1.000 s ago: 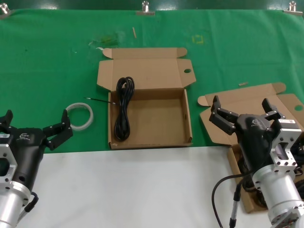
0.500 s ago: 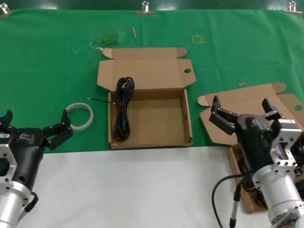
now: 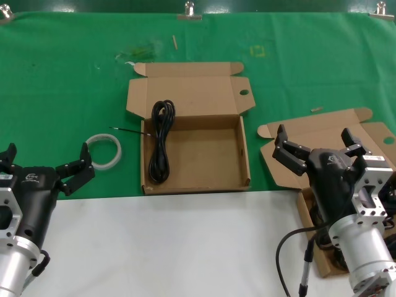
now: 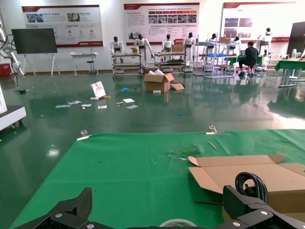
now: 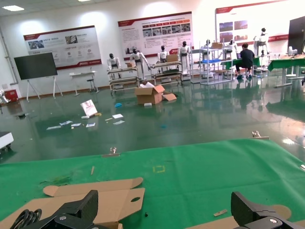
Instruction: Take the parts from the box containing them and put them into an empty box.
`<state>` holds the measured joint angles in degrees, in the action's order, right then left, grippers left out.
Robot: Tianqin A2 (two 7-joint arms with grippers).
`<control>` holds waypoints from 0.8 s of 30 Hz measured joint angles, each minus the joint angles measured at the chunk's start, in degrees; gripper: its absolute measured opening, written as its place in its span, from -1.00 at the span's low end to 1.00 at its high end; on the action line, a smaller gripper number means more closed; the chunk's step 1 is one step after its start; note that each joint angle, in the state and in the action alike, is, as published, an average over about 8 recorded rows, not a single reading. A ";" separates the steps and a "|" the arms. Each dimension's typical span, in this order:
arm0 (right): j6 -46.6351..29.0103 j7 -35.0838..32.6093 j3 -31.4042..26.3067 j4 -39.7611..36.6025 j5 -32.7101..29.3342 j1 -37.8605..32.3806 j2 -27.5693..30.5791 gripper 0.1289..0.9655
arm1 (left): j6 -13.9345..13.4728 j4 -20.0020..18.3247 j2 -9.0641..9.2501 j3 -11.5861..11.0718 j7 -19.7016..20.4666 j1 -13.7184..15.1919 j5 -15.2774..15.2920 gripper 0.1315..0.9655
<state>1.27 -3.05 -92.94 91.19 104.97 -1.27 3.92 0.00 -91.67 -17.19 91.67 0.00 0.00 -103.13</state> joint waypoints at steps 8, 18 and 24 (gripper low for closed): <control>0.00 0.00 0.00 0.00 0.00 0.00 0.00 1.00 | 0.00 0.00 0.00 0.00 0.00 0.00 0.00 1.00; 0.00 0.00 0.00 0.00 0.00 0.00 0.00 1.00 | 0.00 0.00 0.00 0.00 0.00 0.00 0.00 1.00; 0.00 0.00 0.00 0.00 0.00 0.00 0.00 1.00 | 0.00 0.00 0.00 0.00 0.00 0.00 0.00 1.00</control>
<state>1.27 -3.05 -92.94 91.19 104.97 -1.27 3.92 0.00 -91.67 -17.19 91.67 0.00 0.00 -103.13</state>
